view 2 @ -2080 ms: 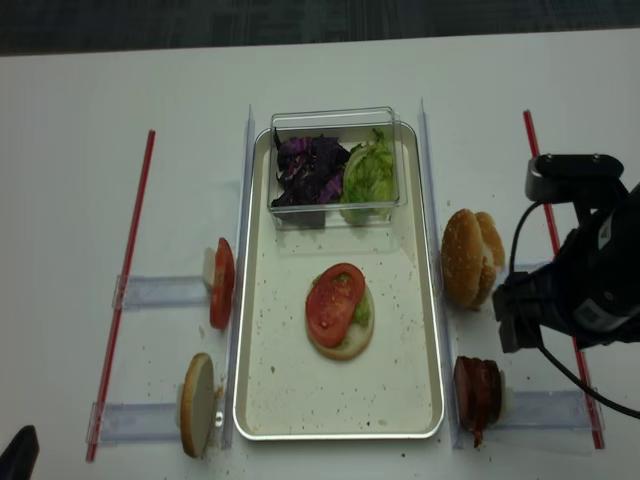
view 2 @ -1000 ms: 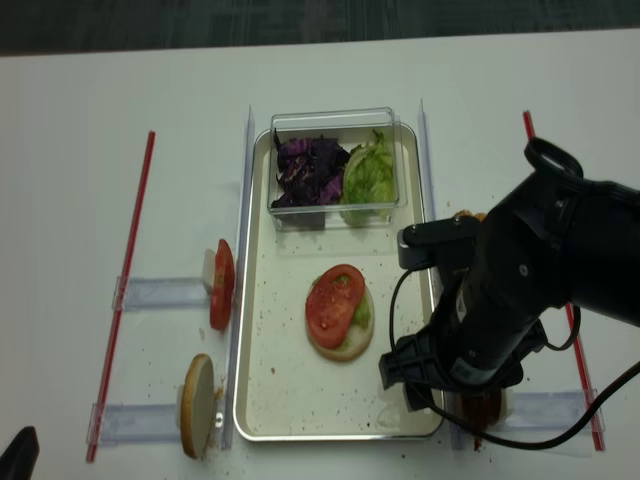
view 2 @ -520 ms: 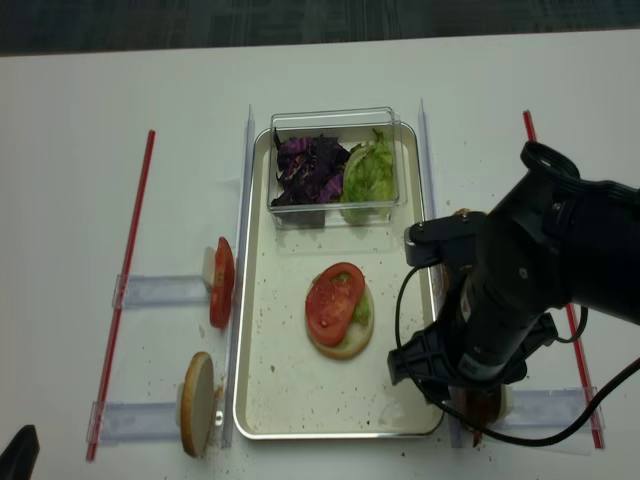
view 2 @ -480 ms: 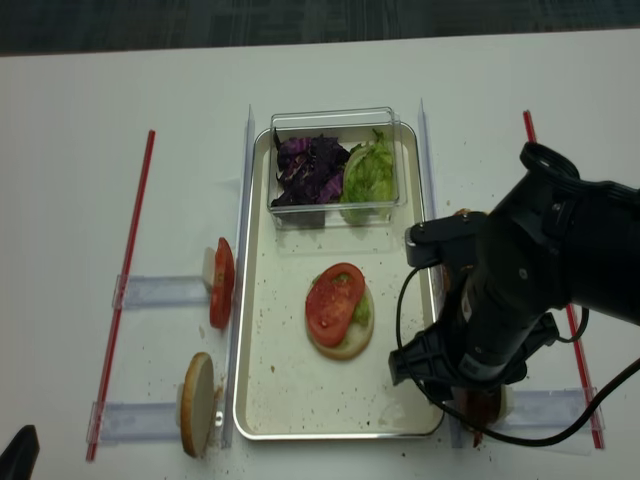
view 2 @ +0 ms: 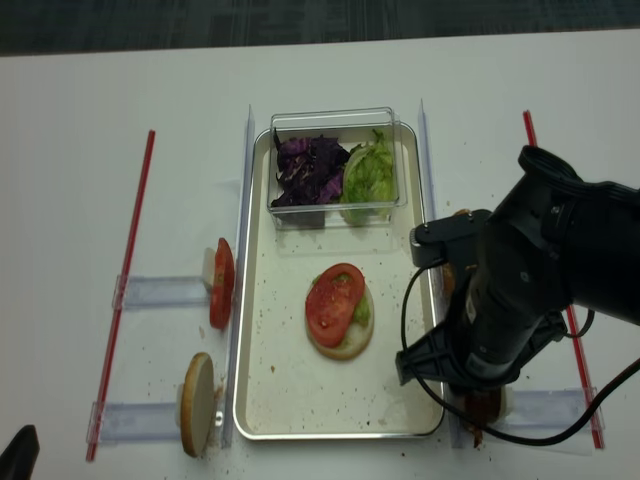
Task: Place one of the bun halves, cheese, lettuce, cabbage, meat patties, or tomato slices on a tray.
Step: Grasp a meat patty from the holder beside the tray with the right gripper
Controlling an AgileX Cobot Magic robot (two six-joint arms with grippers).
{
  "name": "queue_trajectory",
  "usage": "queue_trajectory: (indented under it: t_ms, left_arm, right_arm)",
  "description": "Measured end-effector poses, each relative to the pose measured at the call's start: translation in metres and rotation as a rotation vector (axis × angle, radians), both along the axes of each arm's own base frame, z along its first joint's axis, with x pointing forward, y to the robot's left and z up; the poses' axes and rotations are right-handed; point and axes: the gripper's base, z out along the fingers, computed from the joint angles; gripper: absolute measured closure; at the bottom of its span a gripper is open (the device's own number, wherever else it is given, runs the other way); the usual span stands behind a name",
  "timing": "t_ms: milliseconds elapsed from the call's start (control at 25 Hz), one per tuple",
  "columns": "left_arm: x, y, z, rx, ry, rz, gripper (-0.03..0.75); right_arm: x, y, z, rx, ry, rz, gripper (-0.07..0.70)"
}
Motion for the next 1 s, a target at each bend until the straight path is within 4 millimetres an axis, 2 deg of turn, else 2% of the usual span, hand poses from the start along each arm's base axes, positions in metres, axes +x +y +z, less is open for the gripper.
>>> queue_trajectory:
  t_ms: [80, 680, 1000]
  left_arm:
    - [0.0, 0.0, 0.0, 0.0, 0.0, 0.0, 0.223]
    - [0.0, 0.0, 0.0, 0.0, 0.0, 0.0, 0.223]
    - [0.0, 0.0, 0.0, -0.001, 0.0, -0.001, 0.223]
  right_arm:
    - [0.0, 0.0, 0.0, -0.003, 0.001, 0.0, 0.512]
    - [-0.001, -0.001, 0.001, -0.009, 0.006, 0.002, 0.512]
    - [0.004, 0.003, 0.031, 0.023, -0.037, 0.01, 0.512]
